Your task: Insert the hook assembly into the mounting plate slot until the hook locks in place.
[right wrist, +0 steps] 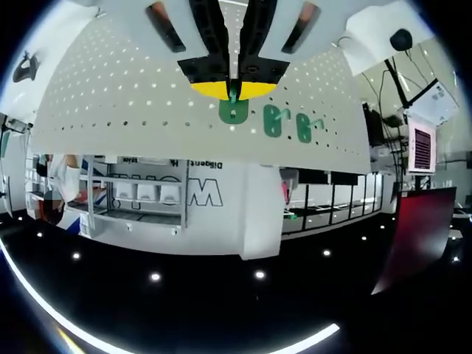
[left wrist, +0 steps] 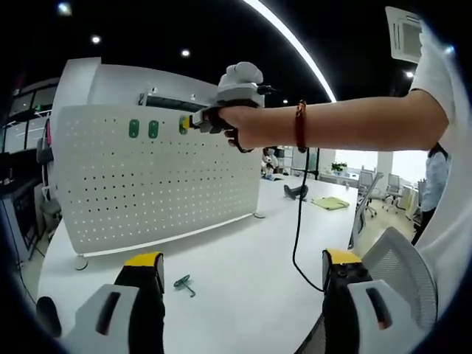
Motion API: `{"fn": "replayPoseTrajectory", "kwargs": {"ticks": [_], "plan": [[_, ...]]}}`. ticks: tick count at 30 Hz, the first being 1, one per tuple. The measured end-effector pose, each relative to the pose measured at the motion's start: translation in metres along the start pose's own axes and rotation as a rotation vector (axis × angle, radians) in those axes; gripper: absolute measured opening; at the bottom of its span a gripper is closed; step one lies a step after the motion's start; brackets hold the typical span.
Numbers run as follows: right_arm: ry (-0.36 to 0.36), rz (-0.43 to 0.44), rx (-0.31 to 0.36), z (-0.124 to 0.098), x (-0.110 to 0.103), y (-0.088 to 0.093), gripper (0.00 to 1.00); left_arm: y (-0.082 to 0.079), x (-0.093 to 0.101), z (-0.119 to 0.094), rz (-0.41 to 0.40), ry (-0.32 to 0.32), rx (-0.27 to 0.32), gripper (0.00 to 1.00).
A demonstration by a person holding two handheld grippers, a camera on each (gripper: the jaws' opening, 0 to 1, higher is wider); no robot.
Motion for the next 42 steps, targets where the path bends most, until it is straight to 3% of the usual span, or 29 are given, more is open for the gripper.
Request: {"fn": "replayPoseTrajectory", "kwargs": {"ticks": [14, 28, 42], "plan": [[0.015, 0.012, -0.003, 0.011, 0.0, -0.001, 0.01, 0.002, 0.006, 0.004, -0.006, 0.022, -0.01, 0.9], [0.031, 0.023, 0.007, 0.025, -0.001, -0.012, 0.01, 0.002, -0.001, 0.001, -0.017, 0.008, -0.006, 0.9], [0.048, 0.028, -0.014, 0.037, -0.005, -0.005, 0.01, 0.004, -0.005, -0.003, -0.014, 0.002, -0.01, 0.9]]}}
Point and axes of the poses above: the point that each gripper's makers call its tool centre point, and the gripper's own axes: z roughly forward along the fingers, x roughly to its right, y roughly out of its underside, the point moved 5 cm from there along -z, roughly backward along the fingers, and after that the axes turned 2 degrees about z, right-handed, at the moved point
